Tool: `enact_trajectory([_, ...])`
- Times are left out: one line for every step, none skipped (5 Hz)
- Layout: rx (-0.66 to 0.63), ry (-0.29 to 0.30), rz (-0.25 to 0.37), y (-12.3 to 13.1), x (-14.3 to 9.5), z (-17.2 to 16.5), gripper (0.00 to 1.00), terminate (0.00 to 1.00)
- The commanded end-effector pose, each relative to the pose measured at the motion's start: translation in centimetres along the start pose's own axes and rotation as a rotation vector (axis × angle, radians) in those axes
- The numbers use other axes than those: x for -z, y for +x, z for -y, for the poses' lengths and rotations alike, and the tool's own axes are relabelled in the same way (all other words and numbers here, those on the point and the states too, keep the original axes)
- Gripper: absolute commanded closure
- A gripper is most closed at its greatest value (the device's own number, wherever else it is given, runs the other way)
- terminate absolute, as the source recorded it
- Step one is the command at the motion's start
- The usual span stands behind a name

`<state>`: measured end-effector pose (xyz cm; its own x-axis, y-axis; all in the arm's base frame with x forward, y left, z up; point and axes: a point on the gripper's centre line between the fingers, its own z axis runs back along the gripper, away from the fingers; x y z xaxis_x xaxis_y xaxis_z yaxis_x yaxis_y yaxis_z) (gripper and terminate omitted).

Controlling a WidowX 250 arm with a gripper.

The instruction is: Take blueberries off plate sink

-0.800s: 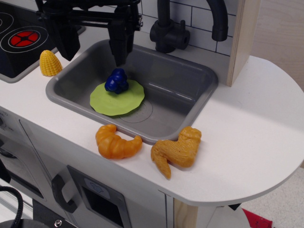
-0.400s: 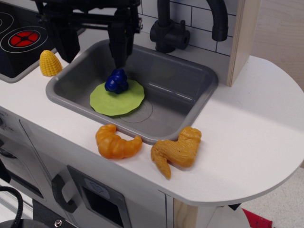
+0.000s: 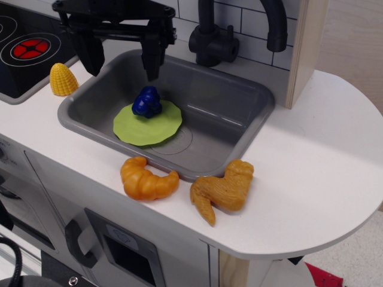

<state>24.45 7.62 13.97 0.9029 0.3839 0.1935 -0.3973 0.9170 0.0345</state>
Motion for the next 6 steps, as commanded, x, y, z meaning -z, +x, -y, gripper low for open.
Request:
enact_trajectory([-0.075, 0.025, 0.13, 5.3, 2.2, -1.5, 0.0, 0.0])
enact_trajectory([-0.111, 0.031, 0.152, 7.1, 4.2, -1.4, 0.0, 0.0])
enact_trajectory([-0.154, 0.022, 0.17, 8.3, 6.0, -0.9, 0.0, 0.0])
enact_trajectory([-0.156, 0.046, 0.199, 9.2, 7.3, -0.7, 0.0, 0.0])
enact_trajectory([-0.173, 0.072, 0.216, 10.2, 9.3, -0.9, 0.0, 0.0])
enact_trajectory([-0.16, 0.11, 0.232, 10.5, 10.9, -1.2, 0.0, 0.0])
